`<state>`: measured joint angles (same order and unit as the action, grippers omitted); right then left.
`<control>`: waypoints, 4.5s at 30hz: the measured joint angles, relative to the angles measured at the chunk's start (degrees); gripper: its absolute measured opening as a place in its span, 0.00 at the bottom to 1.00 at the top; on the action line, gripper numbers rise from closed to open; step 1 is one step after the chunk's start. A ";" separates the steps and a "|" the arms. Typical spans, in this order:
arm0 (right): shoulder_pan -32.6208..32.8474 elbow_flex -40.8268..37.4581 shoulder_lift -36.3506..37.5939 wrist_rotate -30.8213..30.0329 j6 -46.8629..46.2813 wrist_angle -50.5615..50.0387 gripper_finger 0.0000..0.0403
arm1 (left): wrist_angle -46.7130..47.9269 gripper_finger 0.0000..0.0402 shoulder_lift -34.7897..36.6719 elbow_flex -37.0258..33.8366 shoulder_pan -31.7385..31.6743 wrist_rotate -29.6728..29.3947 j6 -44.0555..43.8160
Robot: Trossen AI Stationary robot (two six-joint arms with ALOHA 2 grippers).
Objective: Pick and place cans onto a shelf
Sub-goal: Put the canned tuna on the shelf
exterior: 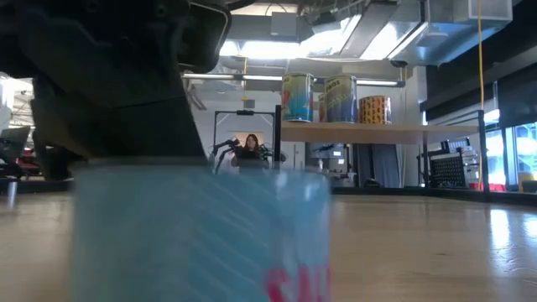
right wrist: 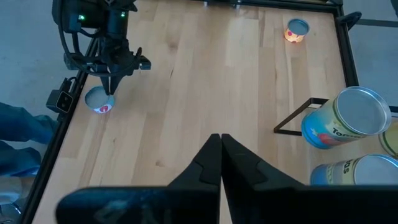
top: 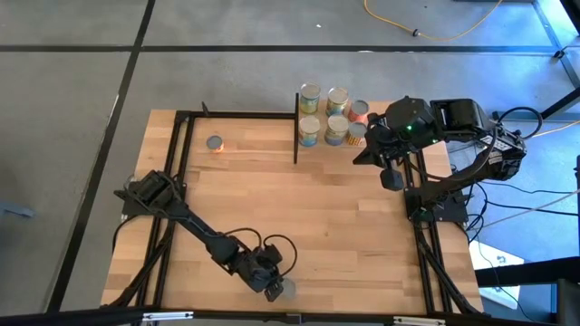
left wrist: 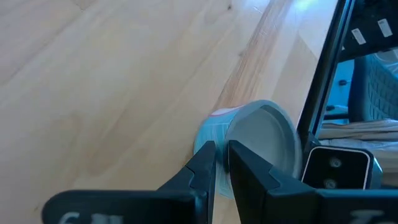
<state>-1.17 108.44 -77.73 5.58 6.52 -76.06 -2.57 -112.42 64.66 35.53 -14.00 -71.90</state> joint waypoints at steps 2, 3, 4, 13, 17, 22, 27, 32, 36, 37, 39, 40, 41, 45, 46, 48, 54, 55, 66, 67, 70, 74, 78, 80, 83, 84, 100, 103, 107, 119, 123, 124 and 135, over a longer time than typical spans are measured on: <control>0.00 0.00 0.00 0.01 0.00 -0.01 0.02 | -0.02 0.09 0.00 0.00 -0.02 0.01 0.00; 0.00 0.00 0.00 0.00 0.00 -0.01 0.02 | -0.02 0.09 -0.01 0.00 0.00 0.05 0.01; 0.00 0.00 0.00 0.01 0.02 -0.01 0.02 | -0.04 0.09 -0.05 0.00 0.00 0.11 0.02; 0.00 0.00 0.00 -0.01 0.02 -0.01 0.02 | 0.47 0.09 -0.15 0.00 0.00 1.29 2.85; 0.00 0.00 0.00 0.01 0.01 -0.01 0.02 | 0.67 0.09 -0.20 0.00 0.00 1.27 3.48; 0.00 0.00 0.00 0.00 0.02 -0.01 0.02 | 1.94 0.07 -0.17 0.00 0.00 1.10 3.49; 0.00 0.00 0.00 0.01 0.02 -0.01 0.02 | 3.15 0.01 -0.17 0.00 0.00 1.04 3.50; 0.00 0.00 0.00 0.01 0.02 -0.03 0.02 | 3.16 0.01 -0.17 0.00 -0.85 1.63 3.49; 0.00 0.00 0.00 0.01 0.02 -0.01 0.02 | 4.03 0.01 0.78 0.53 -2.30 4.73 5.59; 0.00 0.00 0.00 0.03 0.02 -0.03 0.02 | 4.16 0.01 0.79 1.20 -2.81 5.76 6.49; 0.02 0.22 0.00 0.11 0.02 -0.31 0.02 | 5.69 0.01 1.33 2.94 -3.83 7.04 8.73; 0.02 0.49 0.00 0.35 0.02 -0.27 0.02 | 6.64 0.01 1.52 4.24 -4.44 7.78 10.29; 0.03 0.89 0.00 0.58 0.02 -0.28 0.02 | 8.03 0.00 1.53 5.83 -5.10 8.64 11.91; 0.04 3.40 0.00 3.77 0.26 -1.59 0.02 | 21.73 0.00 1.49 14.07 -8.26 10.56 18.59; 0.06 4.04 0.04 3.95 0.34 -1.93 0.02 | 25.20 0.00 1.52 16.23 -9.21 10.51 20.40; 0.47 5.16 0.07 4.00 1.08 -3.20 0.02 | 31.84 0.00 1.60 20.23 -11.32 10.00 23.79; 2.64 7.32 0.11 3.98 2.75 -6.54 0.02 | 46.62 0.00 1.60 32.12 -16.96 3.70 33.33; 3.10 7.43 0.04 3.98 2.77 -6.95 0.02 | 47.90 0.00 1.60 33.72 -17.76 2.55 34.83; 5.64 7.61 0.04 -6.78 -2.55 -8.58 0.02 | 48.10 0.00 1.58 42.46 -26.34 -0.50 45.53; 5.67 7.61 0.04 -7.59 -3.42 -8.54 0.02 | 48.24 0.00 1.53 42.42 -27.08 -0.47 46.76; 5.68 7.61 0.04 -9.40 -6.37 -7.89 0.02 | 47.99 0.00 1.44 42.42 -29.31 0.58 50.87; 5.66 7.61 0.04 -12.02 -9.31 -7.01 0.02 | 47.37 0.00 0.60 42.34 -31.84 2.61 55.33; 5.64 7.61 0.02 -12.21 -10.84 -5.80 0.02 | 43.91 0.00 -1.54 42.28 -33.70 6.34 58.41; 5.64 7.61 0.02 -12.20 -10.93 -5.17 0.02 | 39.57 0.00 -3.61 42.45 -34.25 7.94 59.72; 5.64 7.61 0.02 -12.16 -11.04 -4.21 0.02 | 39.37 0.00 -5.84 42.44 -34.60 9.78 61.32; 5.64 7.61 0.02 -12.17 -11.06 -4.27 0.02 | 37.51 0.00 -6.91 42.61 -34.70 10.33 61.84; 5.64 7.61 -1.56 -12.58 -10.75 -4.03 0.02 | 39.46 0.00 -17.99 42.34 -34.38 14.06 66.56; 5.64 7.61 -1.79 -12.58 -10.73 -4.01 0.02 | 38.79 0.00 -17.93 42.34 -34.34 13.79 66.65; 5.64 7.61 -1.80 -12.58 -10.67 -3.99 0.02 | 38.77 0.02 -17.81 42.38 -34.57 13.29 68.48; 5.64 7.61 -1.79 -12.56 -10.58 -3.97 0.02 | 39.16 0.08 -17.81 42.38 -34.75 13.07 67.69; 5.64 7.61 -1.79 -12.54 -10.54 -3.97 0.02 | 39.17 0.09 -17.81 42.38 -34.77 13.04 67.65; 5.64 7.61 -1.79 -12.51 -10.41 -3.99 0.02 | 39.21 0.09 -17.81 42.38 -34.77 13.05 67.65; 9.26 7.56 -1.77 -12.43 -4.52 -4.01 0.02 | 49.60 0.04 -9.20 42.35 -34.77 14.41 67.57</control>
<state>8.09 116.01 -79.50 -6.85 2.00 -80.07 47.03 -121.63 107.01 0.75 0.41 -4.33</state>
